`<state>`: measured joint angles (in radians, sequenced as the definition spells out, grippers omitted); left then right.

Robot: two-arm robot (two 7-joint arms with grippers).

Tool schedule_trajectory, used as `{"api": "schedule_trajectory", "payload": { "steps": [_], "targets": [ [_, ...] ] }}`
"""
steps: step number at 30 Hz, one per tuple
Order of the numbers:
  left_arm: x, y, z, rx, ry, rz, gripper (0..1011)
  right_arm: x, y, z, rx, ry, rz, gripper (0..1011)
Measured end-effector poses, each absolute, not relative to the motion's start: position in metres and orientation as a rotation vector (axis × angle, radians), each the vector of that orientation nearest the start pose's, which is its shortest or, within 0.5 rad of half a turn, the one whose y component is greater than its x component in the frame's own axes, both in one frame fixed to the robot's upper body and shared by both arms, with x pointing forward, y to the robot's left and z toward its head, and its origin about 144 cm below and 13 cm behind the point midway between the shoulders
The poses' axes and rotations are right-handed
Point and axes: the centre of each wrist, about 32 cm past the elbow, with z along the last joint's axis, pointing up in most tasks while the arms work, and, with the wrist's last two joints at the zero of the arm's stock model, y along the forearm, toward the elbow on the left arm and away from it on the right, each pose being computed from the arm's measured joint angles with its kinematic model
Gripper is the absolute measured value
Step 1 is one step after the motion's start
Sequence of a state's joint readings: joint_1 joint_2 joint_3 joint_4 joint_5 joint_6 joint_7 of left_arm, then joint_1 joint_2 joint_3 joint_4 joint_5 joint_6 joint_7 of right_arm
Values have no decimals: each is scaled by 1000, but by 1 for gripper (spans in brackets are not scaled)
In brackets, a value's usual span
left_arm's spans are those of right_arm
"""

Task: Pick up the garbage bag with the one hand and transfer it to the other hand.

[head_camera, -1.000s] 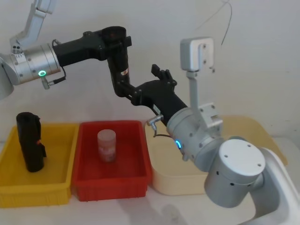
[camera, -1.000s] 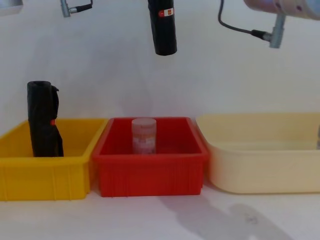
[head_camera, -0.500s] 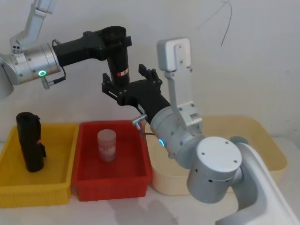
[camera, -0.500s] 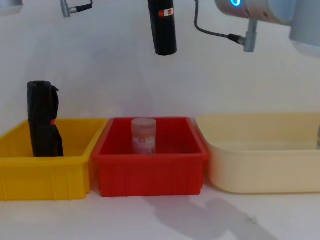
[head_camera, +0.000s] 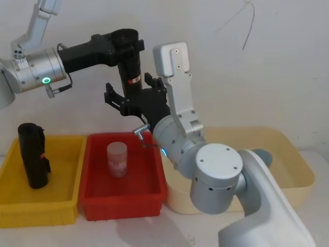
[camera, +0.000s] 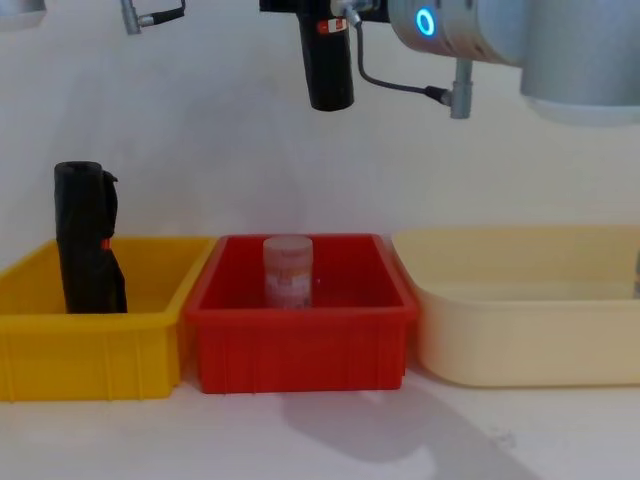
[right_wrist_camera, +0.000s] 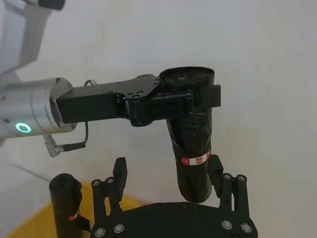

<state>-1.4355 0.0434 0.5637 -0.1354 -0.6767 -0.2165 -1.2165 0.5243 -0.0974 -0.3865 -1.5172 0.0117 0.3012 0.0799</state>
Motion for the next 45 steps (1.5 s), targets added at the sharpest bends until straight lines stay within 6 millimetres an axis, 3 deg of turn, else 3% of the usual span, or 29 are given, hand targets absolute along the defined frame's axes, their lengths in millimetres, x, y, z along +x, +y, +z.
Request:
{"api": "schedule_trajectory", "payload": {
  "steps": [26,43,45],
  "targets": [
    [737,231,1398,-148,-171,337,567,594,-59,1332,7,-141,-1171,1000],
    [737,231,1398,-148,-171,337,567,609,-55,1335,4,-122,-1194,1000],
    [737,231,1398,-148,-171,337,567,610,-54,1334,5,-121,-1195,945]
  ]
}}
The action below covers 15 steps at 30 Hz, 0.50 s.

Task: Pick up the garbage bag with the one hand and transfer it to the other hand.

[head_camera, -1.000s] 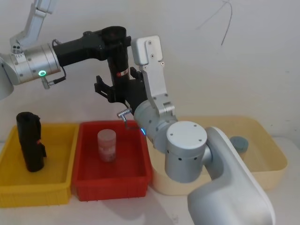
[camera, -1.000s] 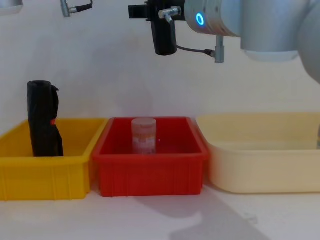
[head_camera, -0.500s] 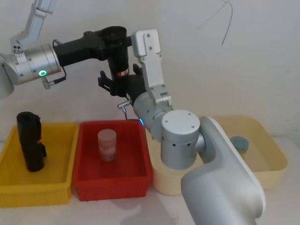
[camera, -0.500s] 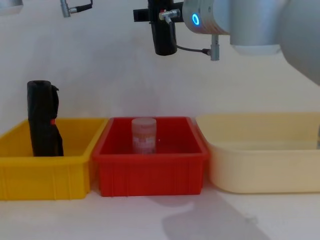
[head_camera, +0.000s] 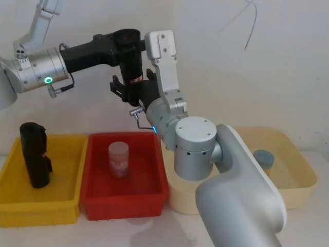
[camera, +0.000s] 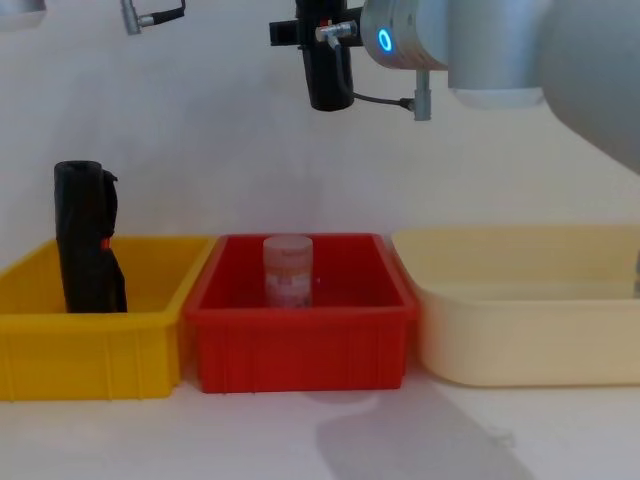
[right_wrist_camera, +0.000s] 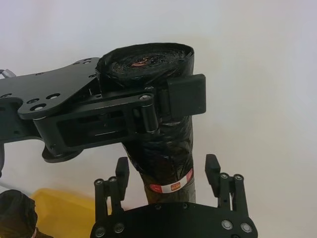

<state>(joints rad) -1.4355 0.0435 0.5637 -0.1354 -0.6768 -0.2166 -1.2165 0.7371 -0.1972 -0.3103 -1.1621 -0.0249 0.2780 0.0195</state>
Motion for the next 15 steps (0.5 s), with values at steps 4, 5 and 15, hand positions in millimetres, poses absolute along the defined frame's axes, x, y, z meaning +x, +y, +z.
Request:
{"api": "schedule_trajectory", "payload": {
  "steps": [4,5,15],
  "targets": [
    [737,231,1398,-148,-171,337,567,612,-54,1335,4,-119,-1197,864],
    [737,231,1398,-148,-171,337,567,612,-54,1335,4,-118,-1197,842],
    [737,231,1398,-148,-171,337,567,614,-53,1335,4,-116,-1199,520]
  ]
}}
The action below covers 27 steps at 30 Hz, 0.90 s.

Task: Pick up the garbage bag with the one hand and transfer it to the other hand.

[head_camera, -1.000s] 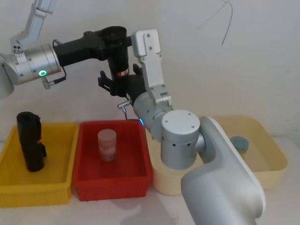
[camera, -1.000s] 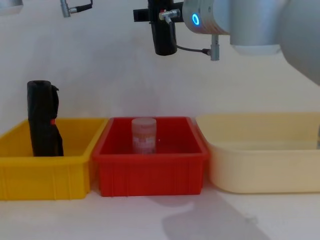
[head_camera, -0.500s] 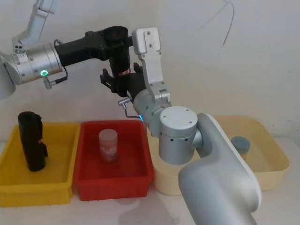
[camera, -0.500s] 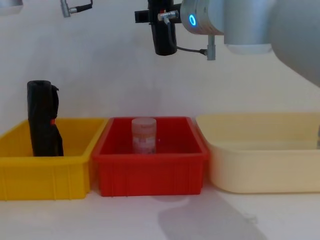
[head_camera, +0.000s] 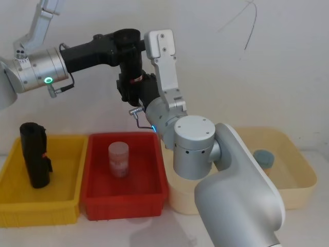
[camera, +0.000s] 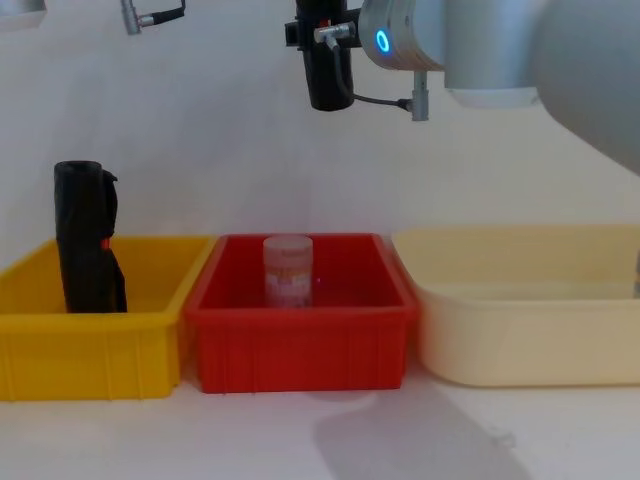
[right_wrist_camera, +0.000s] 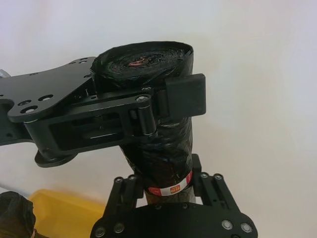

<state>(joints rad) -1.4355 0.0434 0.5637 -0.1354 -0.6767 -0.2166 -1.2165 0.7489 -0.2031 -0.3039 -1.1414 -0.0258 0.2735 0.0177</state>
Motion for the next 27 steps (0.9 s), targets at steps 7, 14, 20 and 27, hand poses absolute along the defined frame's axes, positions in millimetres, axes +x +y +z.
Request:
{"api": "schedule_trajectory", "payload": {
  "steps": [7,14,20,27],
  "targets": [
    [737,231,1398,-148,-171,337,567,614,-53,1335,4,-116,-1200,488],
    [737,231,1398,-148,-171,337,567,614,-53,1335,4,-115,-1200,488],
    [737,231,1398,-148,-171,337,567,615,-53,1335,4,-115,-1201,488],
    [737,231,1398,-148,-171,337,567,615,-53,1335,4,-114,-1200,488]
  ]
}}
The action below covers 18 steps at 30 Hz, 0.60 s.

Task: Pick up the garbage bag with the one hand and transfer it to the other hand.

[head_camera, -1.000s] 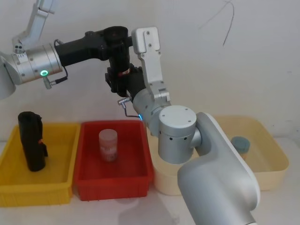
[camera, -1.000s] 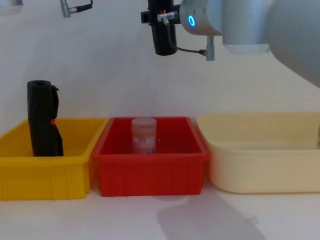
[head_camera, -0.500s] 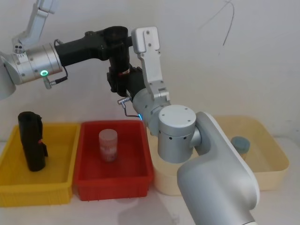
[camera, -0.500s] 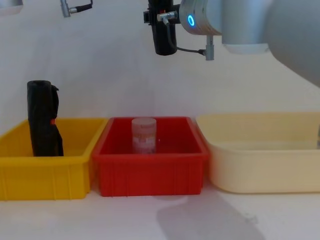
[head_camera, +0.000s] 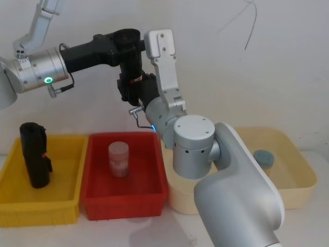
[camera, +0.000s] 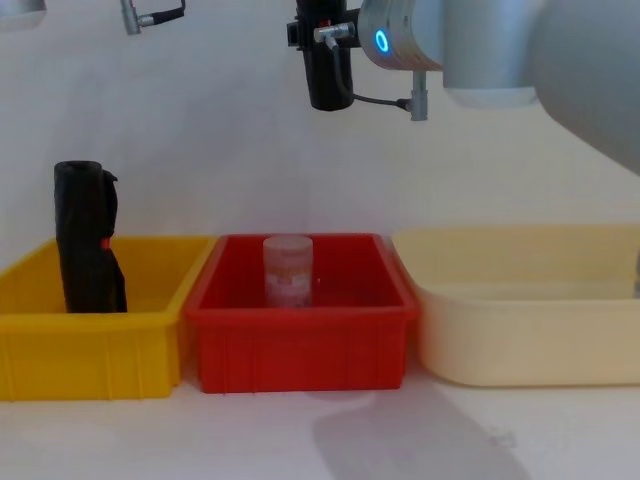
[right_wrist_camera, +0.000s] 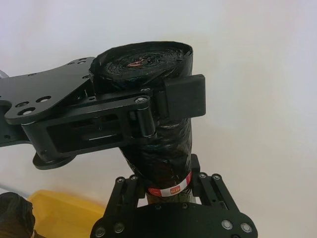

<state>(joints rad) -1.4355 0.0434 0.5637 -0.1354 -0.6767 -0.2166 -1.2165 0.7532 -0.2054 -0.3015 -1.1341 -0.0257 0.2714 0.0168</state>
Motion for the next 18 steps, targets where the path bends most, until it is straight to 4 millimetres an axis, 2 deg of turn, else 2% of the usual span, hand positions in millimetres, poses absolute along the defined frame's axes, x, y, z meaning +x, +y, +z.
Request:
{"api": "schedule_trajectory", "payload": {
  "steps": [18],
  "targets": [
    [737,231,1398,-148,-171,337,567,615,-53,1335,4,-114,-1200,488]
  ]
}}
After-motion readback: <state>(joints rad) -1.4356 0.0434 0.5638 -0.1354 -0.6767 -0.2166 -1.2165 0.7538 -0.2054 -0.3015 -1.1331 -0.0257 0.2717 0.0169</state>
